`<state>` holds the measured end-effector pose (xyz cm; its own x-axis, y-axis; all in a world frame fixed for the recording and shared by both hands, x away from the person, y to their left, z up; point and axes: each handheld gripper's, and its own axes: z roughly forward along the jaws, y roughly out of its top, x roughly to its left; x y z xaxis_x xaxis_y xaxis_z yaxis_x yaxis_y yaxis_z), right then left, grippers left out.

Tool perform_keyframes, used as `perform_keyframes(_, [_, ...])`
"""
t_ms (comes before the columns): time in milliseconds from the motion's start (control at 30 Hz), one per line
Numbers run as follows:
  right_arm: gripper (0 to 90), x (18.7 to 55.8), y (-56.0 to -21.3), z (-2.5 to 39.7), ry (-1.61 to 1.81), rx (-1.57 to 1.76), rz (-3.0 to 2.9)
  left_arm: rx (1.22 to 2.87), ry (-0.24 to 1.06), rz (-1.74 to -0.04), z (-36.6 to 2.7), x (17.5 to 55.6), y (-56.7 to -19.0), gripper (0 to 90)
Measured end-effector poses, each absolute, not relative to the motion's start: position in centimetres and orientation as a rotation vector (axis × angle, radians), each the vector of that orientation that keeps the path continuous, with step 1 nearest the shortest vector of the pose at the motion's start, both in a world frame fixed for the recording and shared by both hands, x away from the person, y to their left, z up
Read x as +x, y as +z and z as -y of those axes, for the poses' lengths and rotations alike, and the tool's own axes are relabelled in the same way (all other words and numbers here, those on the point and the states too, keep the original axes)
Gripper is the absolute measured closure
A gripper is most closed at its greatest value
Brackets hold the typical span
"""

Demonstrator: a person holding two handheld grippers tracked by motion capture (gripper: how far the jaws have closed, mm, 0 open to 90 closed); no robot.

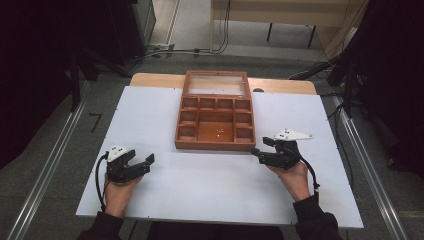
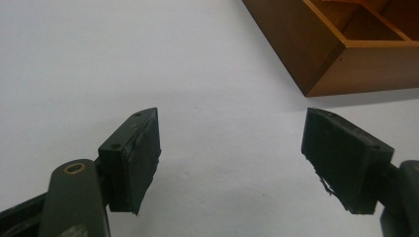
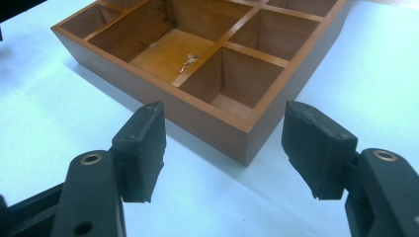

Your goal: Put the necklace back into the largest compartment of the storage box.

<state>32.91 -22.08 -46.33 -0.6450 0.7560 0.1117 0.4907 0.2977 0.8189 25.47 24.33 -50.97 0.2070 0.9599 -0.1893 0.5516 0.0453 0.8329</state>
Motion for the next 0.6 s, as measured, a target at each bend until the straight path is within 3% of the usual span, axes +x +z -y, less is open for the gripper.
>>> perform_keyframes(600, [32.2,31.6,-46.7,23.7,1.267,1.147,-2.241,1.613,0.597,-1.452,-24.4,25.4,-50.9,23.3])
